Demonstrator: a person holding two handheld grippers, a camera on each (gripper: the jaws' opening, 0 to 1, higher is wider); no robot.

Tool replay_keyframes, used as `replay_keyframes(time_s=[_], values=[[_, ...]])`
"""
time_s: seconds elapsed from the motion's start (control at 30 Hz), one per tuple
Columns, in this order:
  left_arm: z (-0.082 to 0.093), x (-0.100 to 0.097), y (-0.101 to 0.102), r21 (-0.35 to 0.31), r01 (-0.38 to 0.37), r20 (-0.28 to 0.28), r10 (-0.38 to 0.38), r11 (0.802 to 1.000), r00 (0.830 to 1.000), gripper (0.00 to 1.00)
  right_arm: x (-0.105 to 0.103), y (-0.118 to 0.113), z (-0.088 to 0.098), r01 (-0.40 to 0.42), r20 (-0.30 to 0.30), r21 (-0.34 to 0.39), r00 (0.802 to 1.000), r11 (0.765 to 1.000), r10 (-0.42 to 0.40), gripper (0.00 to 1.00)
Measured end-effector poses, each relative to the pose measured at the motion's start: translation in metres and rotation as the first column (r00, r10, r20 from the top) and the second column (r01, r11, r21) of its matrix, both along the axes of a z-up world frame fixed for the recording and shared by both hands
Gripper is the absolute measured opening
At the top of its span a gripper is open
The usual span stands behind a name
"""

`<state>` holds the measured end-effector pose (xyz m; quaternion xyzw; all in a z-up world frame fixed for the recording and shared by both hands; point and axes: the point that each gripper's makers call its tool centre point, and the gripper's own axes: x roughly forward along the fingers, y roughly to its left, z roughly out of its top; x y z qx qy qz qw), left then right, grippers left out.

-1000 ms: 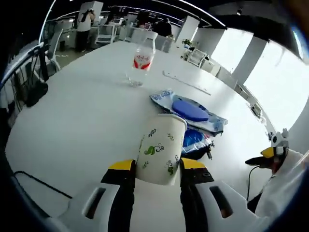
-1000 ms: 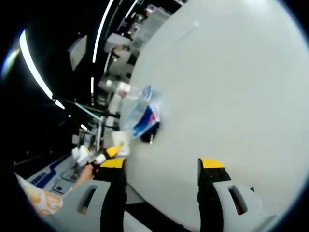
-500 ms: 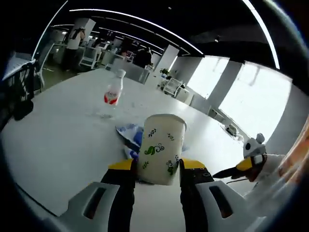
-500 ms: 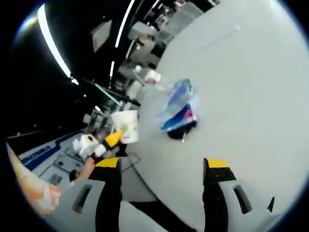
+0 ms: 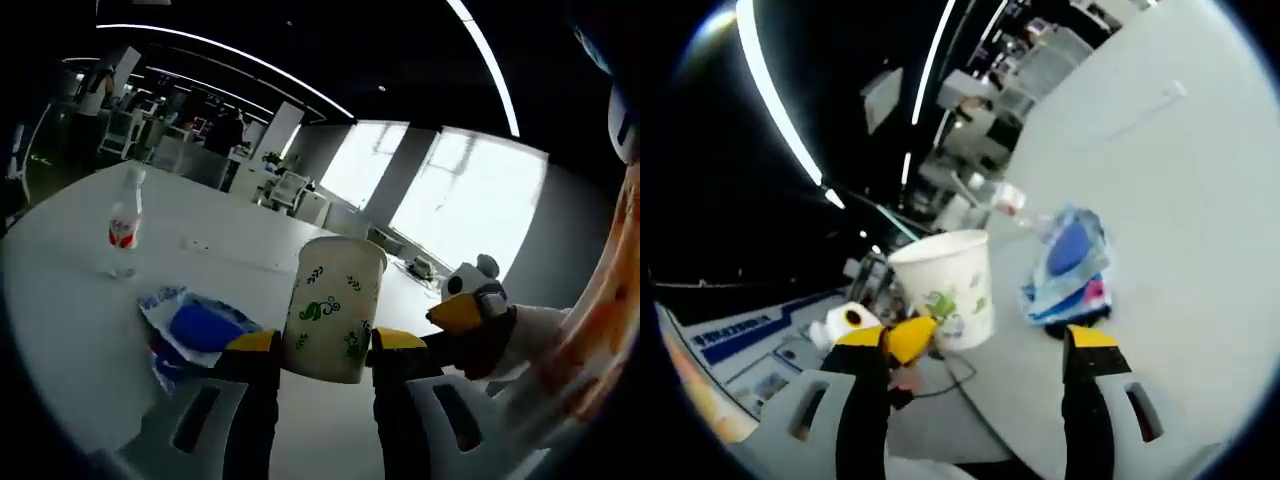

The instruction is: Arrange the tabletop items into an orderly group along one side of the table until the central work area is clear of visible clutter.

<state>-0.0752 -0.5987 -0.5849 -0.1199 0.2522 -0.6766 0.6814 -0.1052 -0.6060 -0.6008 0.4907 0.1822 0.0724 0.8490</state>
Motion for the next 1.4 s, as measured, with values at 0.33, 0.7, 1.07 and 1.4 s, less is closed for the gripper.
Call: replay_keyframes(time_s=[0.33,0.7,1.07,1.4], values=[[-0.020,-0.049,-0.016,0.108,0.201,0.121,-0.213,0.974,0.970,0.35,-0.006,-0.009,-0.001,0.045,0.019,-0.015,0.999,0.999,-0.044,0.53],[-0.018,-0.056,-0.022,0.095,0.212,0.097,-0.221,0.973,0.971,0.34,-0.013,-0.021,-0.004,0.016,0.007,-0.274,1.000,0.961,-0.015,0.44],[-0.007,-0.022,0.006,0.135,0.160,0.174,-0.183,0.978,0.968,0.41,-0.024,-0.044,-0.016,0.001,-0.055,-0.445,0.998,0.896,-0.028,0.43],[0.043,-0.054,-0.014,0.158,0.363,0.348,-0.396,0.918,0.850,0.35,-0.022,-0.034,-0.023,-0.125,-0.106,-0.584,0.991,0.802,0.077,0.43]])
